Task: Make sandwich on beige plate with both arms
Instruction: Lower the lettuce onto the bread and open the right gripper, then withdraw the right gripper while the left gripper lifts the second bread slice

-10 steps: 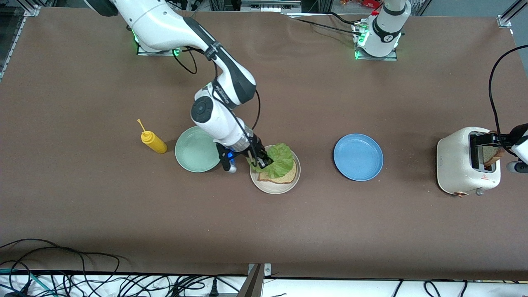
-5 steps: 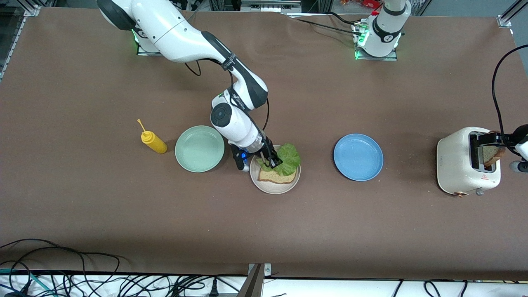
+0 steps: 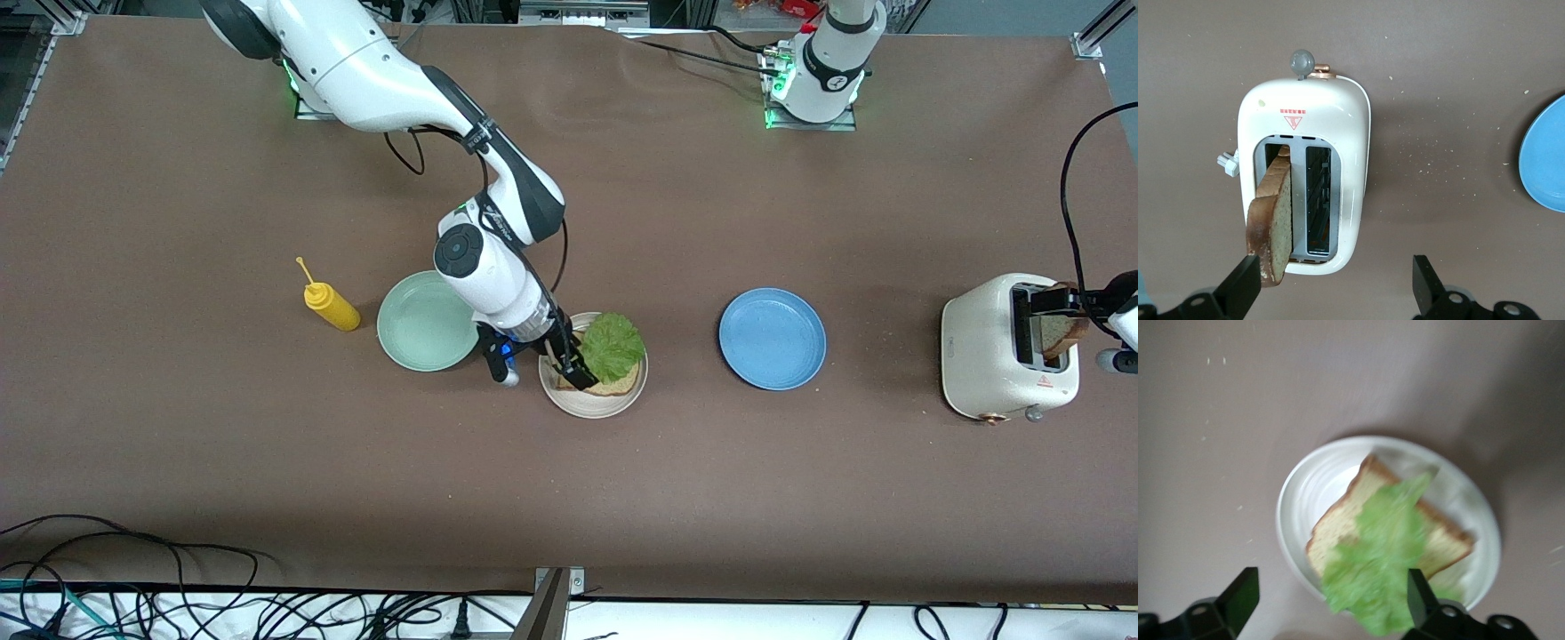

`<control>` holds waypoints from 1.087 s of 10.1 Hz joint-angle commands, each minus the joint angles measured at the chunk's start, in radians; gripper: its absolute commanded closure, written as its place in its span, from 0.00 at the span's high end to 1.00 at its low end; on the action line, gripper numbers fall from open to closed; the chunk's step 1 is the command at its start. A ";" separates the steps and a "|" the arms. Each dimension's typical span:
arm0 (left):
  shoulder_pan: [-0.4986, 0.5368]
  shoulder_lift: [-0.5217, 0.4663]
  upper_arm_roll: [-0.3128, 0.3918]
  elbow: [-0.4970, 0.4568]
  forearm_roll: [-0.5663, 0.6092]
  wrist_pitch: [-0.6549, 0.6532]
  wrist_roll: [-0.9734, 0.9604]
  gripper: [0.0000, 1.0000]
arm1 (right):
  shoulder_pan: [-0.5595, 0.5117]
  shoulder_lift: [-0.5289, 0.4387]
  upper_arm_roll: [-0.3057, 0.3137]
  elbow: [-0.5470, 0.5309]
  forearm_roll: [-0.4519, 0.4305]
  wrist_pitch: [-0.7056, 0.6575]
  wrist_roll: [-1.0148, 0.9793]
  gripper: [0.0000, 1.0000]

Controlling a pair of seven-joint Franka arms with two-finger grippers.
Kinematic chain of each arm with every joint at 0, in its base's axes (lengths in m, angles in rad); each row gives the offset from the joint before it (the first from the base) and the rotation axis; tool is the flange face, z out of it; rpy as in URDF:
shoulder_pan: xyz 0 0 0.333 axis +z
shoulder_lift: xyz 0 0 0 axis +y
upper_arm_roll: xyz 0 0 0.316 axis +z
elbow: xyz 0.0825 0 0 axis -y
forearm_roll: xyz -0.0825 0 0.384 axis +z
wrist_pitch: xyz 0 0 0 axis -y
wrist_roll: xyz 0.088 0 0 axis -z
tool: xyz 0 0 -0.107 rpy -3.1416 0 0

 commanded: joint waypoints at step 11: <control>0.134 0.056 -0.009 -0.063 0.026 0.175 0.158 1.00 | -0.040 -0.387 -0.310 -0.184 -0.148 -0.640 -1.035 1.00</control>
